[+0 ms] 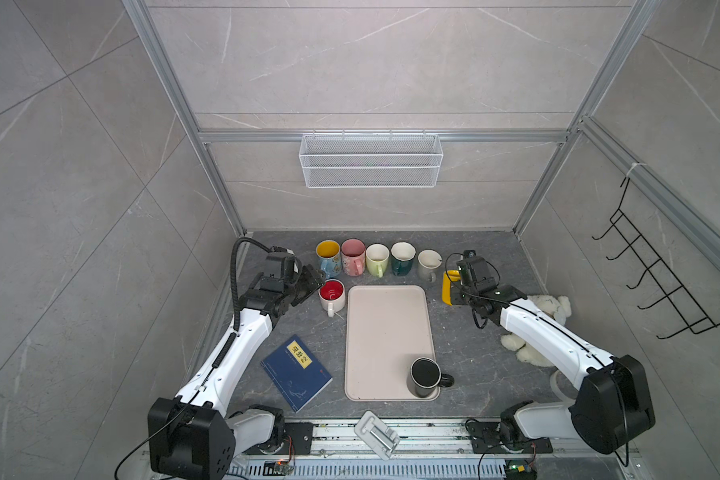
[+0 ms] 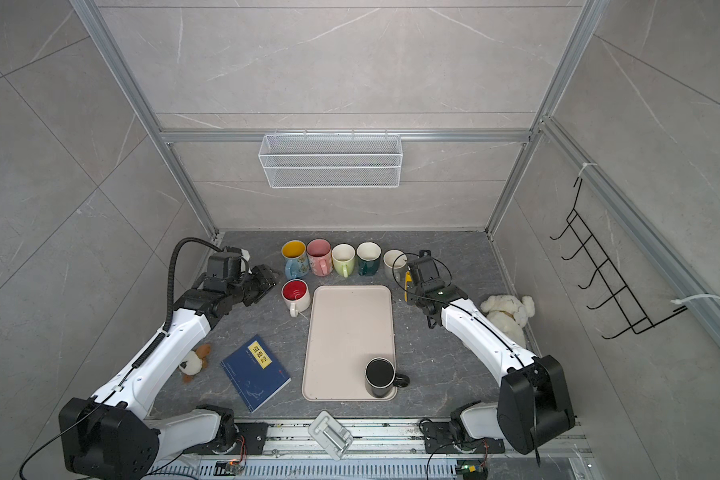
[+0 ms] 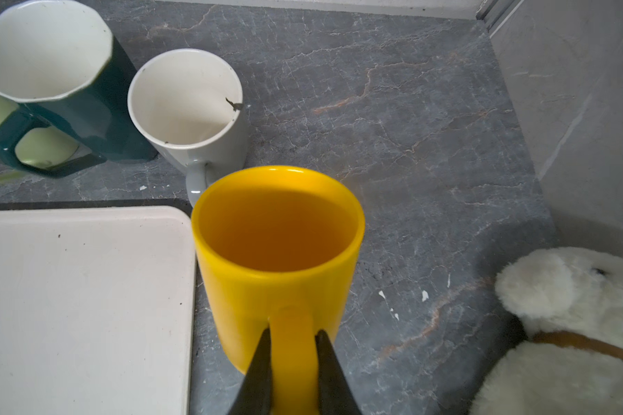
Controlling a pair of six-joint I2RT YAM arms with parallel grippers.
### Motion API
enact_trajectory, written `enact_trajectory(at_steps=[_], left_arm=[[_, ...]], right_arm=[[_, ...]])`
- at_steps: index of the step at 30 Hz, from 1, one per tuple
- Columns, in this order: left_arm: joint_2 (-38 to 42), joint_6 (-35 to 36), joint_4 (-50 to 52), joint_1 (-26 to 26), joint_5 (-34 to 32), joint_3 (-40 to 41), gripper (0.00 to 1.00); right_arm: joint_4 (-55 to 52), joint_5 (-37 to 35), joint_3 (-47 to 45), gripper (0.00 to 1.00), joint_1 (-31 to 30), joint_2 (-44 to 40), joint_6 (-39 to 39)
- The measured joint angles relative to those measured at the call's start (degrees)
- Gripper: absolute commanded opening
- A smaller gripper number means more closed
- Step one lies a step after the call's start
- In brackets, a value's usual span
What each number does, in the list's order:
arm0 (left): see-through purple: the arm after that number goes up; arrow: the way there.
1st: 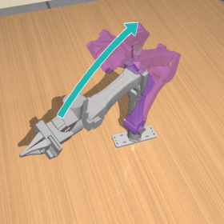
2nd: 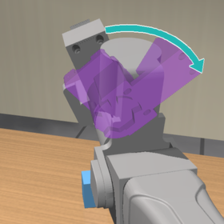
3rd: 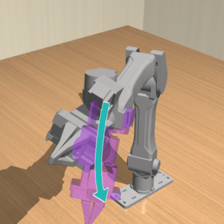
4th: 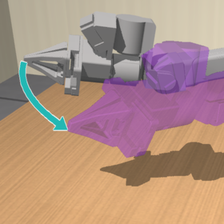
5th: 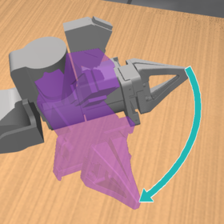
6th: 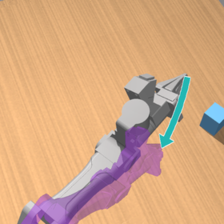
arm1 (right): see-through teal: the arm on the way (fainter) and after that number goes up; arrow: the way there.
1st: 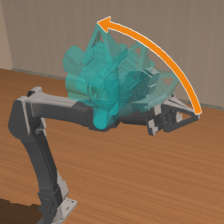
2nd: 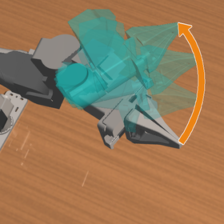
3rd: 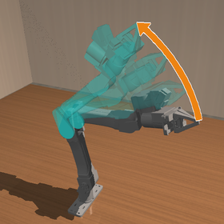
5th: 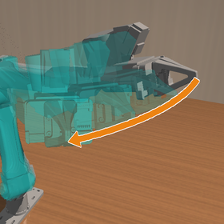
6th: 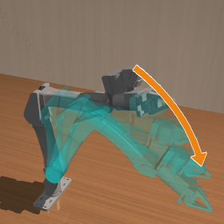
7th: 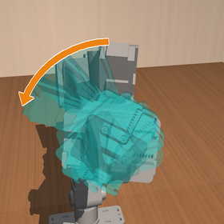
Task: Turn the mug right side up
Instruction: Place the mug at the middle-right of the table.
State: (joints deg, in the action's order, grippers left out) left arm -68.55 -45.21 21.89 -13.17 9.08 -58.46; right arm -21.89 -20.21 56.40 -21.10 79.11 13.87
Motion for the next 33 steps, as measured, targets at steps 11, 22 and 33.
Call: enact_trajectory(at_steps=[11,22,33], left_arm=[[4.76,1.77,-0.09,0.0,-3.26,2.89,0.56],[4.87,2.38,-0.13,0.0,-4.44,3.02,0.56],[5.38,2.38,-0.28,0.0,-4.52,3.43,0.55]], right_arm=[[13.57,-0.24,-4.52,0.0,0.0,3.85,0.02],[17.64,-1.29,-7.82,0.0,0.0,4.92,0.7],[19.96,-1.7,-10.25,0.0,-0.37,4.94,1.99]])
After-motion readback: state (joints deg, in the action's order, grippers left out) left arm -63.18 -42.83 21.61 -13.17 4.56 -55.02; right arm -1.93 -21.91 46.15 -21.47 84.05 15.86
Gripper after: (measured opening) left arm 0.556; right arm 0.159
